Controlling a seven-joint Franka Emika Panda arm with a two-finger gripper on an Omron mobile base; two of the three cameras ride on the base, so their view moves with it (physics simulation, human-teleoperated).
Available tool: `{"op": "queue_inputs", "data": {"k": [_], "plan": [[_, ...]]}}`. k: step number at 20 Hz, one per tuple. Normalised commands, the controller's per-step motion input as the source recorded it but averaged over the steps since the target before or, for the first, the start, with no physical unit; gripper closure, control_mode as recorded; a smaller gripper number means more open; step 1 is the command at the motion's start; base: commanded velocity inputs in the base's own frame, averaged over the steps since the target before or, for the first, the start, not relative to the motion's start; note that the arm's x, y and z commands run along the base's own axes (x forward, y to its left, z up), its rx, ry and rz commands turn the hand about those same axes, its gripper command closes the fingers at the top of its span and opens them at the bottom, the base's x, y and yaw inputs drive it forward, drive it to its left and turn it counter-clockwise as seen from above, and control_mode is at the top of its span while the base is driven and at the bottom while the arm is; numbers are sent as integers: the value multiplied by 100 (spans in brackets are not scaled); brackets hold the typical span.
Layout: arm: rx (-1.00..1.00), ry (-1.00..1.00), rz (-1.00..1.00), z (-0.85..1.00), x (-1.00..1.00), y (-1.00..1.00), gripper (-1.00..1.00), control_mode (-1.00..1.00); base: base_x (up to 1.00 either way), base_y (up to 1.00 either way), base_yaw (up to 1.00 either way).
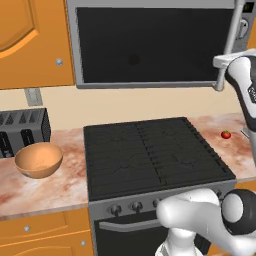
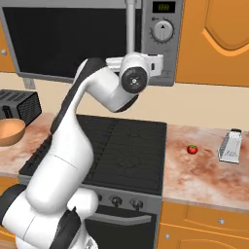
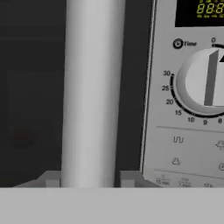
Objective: Open the microwave door.
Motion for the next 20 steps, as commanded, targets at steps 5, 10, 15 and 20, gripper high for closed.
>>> {"op": "queue_inputs", "data": {"k": [5, 10, 15, 20], "plan": [[0, 1, 17, 4, -100, -13, 100, -100, 0, 0, 0], [0, -4, 21, 3, -100, -2, 100, -100, 0, 0, 0], [0, -8, 19, 17, -97, -6, -100, -100, 0, 0, 0], [0, -7, 16, 46, -84, -70, -100, -100, 0, 0, 0]]}}
